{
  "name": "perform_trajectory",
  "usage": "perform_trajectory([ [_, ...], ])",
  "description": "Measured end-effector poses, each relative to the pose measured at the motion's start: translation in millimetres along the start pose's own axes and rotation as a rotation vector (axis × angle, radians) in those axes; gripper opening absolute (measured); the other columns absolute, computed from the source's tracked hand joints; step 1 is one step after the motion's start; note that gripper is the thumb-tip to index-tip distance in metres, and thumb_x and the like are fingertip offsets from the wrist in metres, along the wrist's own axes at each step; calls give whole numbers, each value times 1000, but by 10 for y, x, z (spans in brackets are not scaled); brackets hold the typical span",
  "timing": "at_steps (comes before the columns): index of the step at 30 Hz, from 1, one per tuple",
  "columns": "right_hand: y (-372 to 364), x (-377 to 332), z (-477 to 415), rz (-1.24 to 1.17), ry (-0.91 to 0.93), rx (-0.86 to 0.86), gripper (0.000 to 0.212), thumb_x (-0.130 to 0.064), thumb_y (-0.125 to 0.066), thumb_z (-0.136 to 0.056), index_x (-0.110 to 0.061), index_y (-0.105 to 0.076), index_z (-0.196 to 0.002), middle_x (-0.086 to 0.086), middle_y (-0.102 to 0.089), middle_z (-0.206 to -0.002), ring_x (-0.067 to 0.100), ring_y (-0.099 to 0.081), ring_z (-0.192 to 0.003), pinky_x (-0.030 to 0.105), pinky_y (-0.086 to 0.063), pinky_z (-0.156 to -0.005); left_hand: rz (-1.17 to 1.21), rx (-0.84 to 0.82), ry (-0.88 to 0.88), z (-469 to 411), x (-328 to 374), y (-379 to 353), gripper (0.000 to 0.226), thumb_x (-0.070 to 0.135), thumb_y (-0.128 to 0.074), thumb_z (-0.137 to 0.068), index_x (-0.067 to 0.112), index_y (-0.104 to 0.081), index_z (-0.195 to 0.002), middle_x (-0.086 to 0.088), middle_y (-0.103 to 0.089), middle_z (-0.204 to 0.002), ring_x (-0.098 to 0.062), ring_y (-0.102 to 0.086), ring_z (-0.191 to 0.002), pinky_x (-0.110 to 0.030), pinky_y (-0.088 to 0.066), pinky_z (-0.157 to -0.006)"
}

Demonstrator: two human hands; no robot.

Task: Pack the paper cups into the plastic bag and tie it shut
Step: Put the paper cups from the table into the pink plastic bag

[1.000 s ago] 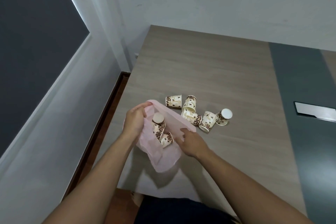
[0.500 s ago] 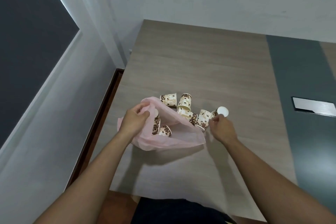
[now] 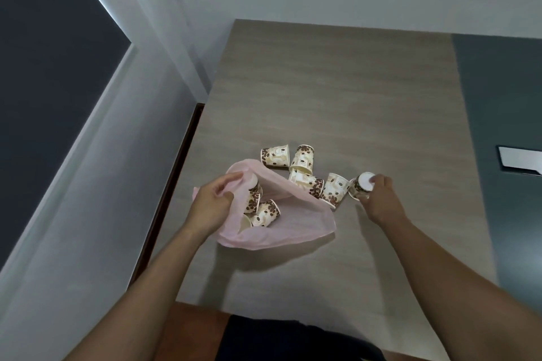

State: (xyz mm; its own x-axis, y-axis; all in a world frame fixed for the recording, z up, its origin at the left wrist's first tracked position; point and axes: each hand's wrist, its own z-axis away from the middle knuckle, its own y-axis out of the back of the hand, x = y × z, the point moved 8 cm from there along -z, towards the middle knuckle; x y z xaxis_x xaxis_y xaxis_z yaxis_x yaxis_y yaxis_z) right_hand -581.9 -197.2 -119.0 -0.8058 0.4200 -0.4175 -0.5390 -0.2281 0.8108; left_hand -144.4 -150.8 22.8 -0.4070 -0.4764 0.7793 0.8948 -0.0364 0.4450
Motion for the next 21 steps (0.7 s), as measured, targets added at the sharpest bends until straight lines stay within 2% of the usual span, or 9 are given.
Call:
perform_trajectory([
  [5, 90, 114, 191, -43, -43, 73, 39, -21, -79, -99, -4, -56, -124, 22, -54, -139, 48, -65, -116, 50, -50, -92, -2, -26, -17, -43, 9, -59, 59, 3, -49, -104, 44, -76, -135, 11, -67, -147, -12, -66, -128, -36, -58, -108],
  [9, 184, 160, 336, -122, -110, 83, 56, -30, -85, -93, -5, -50, -128, 23, -56, -138, 47, -65, -116, 48, -49, -88, 19, -37, -38, -42, 109, -100, 57, 1, -50, -104, 41, -78, -134, 13, -69, -142, -7, -67, -124, -40, -58, -111],
  [12, 334, 114, 439, -247, -156, 159, 65, -45, -76, -95, -7, -47, -140, 22, -55, -145, 44, -65, -119, 48, -52, -94, 32, -47, -46, -53, 143, -128, 57, -1, -50, -103, 36, -78, -135, 17, -70, -134, -13, -65, -133, -43, -54, -118],
  [15, 569, -83, 567, -474, -210, 284, 54, -55, -59, -99, -13, -55, -133, 21, -70, -129, 42, -69, -117, 46, -53, -95, 29, -39, -47, -57, 140, -109, 56, 1, -50, -102, 36, -78, -136, 17, -70, -136, -15, -65, -135, -45, -52, -119],
  [17, 595, -331, 625, -585, -159, 231, 47, -63, -49, -98, -23, -62, -118, 12, -77, -111, 40, -74, -103, 50, -60, -94, 26, -34, -45, -49, 109, -93, 56, 2, -49, -102, 37, -77, -137, 13, -71, -142, -15, -66, -134, -47, -52, -119],
  [19, 457, -625, 667, -636, -33, 112, 44, -65, -47, -97, -27, -69, -101, 3, -76, -95, 35, -75, -89, 57, -63, -87, 34, -28, -41, -36, 82, -74, 55, 3, -49, -104, 35, -75, -140, 10, -70, -146, -15, -64, -136, -46, -51, -120],
  [20, 357, -788, 727, -663, 16, 44, 41, -62, -50, -98, -27, -72, -96, 1, -75, -89, 29, -75, -81, 55, -64, -82, 44, -21, -42, -34, 80, -61, 54, 2, -48, -104, 33, -74, -141, 10, -69, -146, -16, -64, -137, -46, -51, -121],
  [21, 283, -989, 846, -684, 64, -28, 38, -57, -54, -101, -26, -74, -92, -4, -75, -83, 22, -73, -72, 48, -65, -75, 56, -16, -43, -22, 85, -46, 54, 2, -48, -105, 31, -74, -142, 9, -70, -146, -16, -64, -138, -47, -51, -121],
])
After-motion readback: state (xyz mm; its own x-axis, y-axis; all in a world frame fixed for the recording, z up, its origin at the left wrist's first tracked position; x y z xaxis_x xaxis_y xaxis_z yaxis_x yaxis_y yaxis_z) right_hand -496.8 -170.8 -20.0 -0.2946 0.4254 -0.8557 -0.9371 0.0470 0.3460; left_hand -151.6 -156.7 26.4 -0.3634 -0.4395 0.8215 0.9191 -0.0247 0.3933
